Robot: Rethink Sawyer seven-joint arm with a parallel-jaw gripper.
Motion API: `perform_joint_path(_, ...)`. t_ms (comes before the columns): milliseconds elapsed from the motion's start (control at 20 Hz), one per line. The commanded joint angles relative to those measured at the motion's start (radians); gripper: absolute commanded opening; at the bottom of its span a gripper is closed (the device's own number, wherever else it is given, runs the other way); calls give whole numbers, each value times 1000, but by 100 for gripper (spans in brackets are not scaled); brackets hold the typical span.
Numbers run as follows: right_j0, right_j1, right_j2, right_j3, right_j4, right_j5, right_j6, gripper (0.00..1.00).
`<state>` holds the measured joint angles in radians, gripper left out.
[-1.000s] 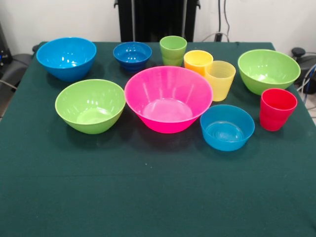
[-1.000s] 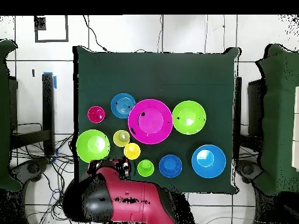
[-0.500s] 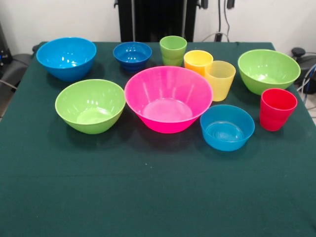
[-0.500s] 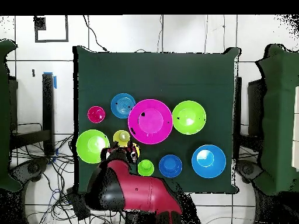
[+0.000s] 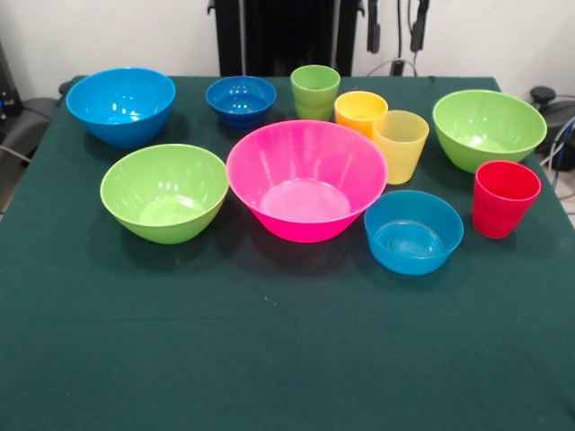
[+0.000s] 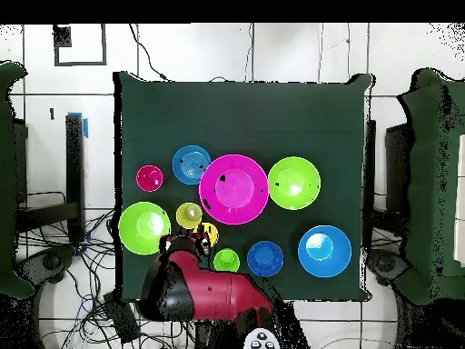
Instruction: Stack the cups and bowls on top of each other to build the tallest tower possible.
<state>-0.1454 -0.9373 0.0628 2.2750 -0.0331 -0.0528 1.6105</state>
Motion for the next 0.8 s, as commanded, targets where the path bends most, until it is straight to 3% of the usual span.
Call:
perform_joint_path(50, -20, 127, 97, 12, -79, -73, 154, 100)
perform_joint_path(450, -36, 178, 110, -22, -97, -88, 157, 100)
perform_joint_path(800, -83, 177, 155, -57, -104, -16, 129, 100)
